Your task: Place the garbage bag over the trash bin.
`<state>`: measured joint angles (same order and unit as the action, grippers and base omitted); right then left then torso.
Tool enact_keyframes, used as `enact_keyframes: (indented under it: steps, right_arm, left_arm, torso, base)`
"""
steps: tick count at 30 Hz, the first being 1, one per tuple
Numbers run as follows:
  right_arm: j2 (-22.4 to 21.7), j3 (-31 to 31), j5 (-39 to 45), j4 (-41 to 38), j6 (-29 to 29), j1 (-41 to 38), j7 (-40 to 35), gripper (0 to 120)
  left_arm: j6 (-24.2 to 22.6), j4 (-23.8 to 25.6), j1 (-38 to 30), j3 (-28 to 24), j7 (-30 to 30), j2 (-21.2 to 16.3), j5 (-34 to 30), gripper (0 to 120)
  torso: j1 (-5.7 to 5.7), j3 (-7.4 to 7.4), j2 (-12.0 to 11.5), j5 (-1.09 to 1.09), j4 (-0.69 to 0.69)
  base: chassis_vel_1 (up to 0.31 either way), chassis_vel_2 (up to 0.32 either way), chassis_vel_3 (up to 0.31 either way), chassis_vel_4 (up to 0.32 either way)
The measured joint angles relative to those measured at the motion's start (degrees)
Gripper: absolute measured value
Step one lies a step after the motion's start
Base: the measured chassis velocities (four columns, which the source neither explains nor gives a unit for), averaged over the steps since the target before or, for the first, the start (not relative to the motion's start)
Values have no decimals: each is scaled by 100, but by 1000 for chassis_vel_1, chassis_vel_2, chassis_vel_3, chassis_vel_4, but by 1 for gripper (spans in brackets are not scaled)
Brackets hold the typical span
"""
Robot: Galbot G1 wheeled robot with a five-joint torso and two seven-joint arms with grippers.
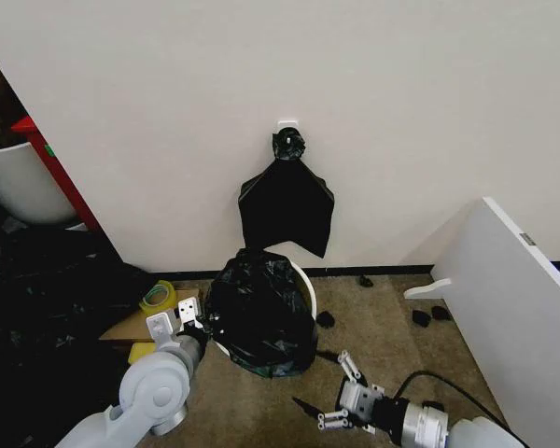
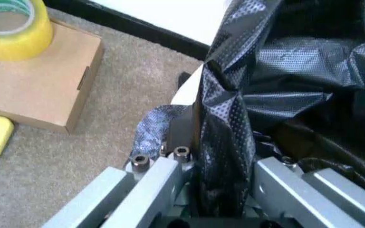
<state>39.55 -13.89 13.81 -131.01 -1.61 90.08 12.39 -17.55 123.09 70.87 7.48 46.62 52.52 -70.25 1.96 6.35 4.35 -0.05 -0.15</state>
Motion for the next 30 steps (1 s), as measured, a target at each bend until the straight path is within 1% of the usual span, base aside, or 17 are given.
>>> enact_keyframes:
  steps: [1,2,4,5,6,9,10,13,14,17,19,21,22,25,26,29,30]
  right_arm:
    - [0,0,0,0,0,0,0,99]
    - [34,-50,300,-199,-391,-148,-397,100]
    - [192,-33,1131,-669,-1486,-583,-1594,100]
    - [250,11,1278,-776,-1753,-690,-1893,100]
    - [250,11,1278,-776,-1753,-690,-1893,100]
    - [501,240,1337,-1000,-2399,-846,-2405,97]
    - [501,240,1337,-1000,-2399,-846,-2405,97]
    - [921,524,1178,-929,-2706,-1082,-2482,97]
    - [921,524,1178,-929,-2706,-1082,-2482,97]
    - [1223,825,1132,-660,-2989,-1561,-2756,100]
    - [1358,983,1131,-524,-3136,-1775,-2918,100]
    - [1550,1257,1134,-306,-3276,-2053,-3118,97]
    - [1550,1257,1134,-306,-3276,-2053,-3118,97]
    - [1727,1560,1057,-87,-3350,-2180,-3216,85]
    - [1727,1560,1057,-87,-3350,-2180,-3216,85]
    - [1802,1617,967,18,-3352,-2099,-3253,74]
    - [1831,1627,958,62,-3367,-2065,-3288,67]
  left_arm:
    - [0,0,0,0,0,0,0,1]
    - [19,1,4,-21,-2,14,71,1]
    - [48,22,28,-138,-20,23,259,1]
    - [49,23,27,-195,-30,27,309,1]
    - [49,23,27,-195,-30,27,309,1]
    - [41,14,-40,-378,-49,84,482,1]
    - [41,14,-40,-378,-49,84,482,1]
    - [31,-30,-137,-508,-141,99,905,1]
    - [31,-30,-137,-508,-141,99,905,1]
    - [23,-10,-95,-607,-248,74,1264,1]
    - [23,-6,-73,-655,-310,73,1437,1]
    - [36,-6,-55,-745,-382,84,1648,1]
    - [36,-6,-55,-745,-382,84,1648,1]
    - [38,8,-50,-810,-399,106,1708,1]
    - [38,8,-50,-810,-399,106,1708,1]
    - [40,-12,-50,-821,-399,107,1712,1]
    - [40,-14,-40,-822,-398,106,1712,1]
  torso:
    - [0,0,0,0,0]
    - [0,0,0,1,1]
    - [0,0,0,1,2]
    - [0,0,0,1,3]
    - [0,0,0,1,3]
    - [0,0,0,0,0]
    - [0,0,0,0,0]
    - [0,0,0,2,-2]
    - [0,0,0,2,-2]
    - [0,0,0,1,2]
    - [0,0,0,1,2]
    - [0,0,0,1,2]
    - [0,0,0,1,2]
    - [0,0,0,1,1]
    - [0,0,0,1,1]
    - [0,0,0,0,0]
    - [0,0,0,0,0]
  base:
    - [0,0,0,0]
    - [0,0,0,0]
    - [0,0,0,0]
    - [0,0,0,0]
    - [0,0,0,0]
    - [0,0,0,0]
    - [0,0,0,0]
    - [0,0,0,0]
    - [0,0,0,0]
    - [0,0,0,0]
    - [0,0,0,0]
    - [0,0,0,0]
    - [0,0,0,0]
    - [0,0,0,0]
    - [0,0,0,0]
    - [0,0,0,0]
    - [0,0,0,0]
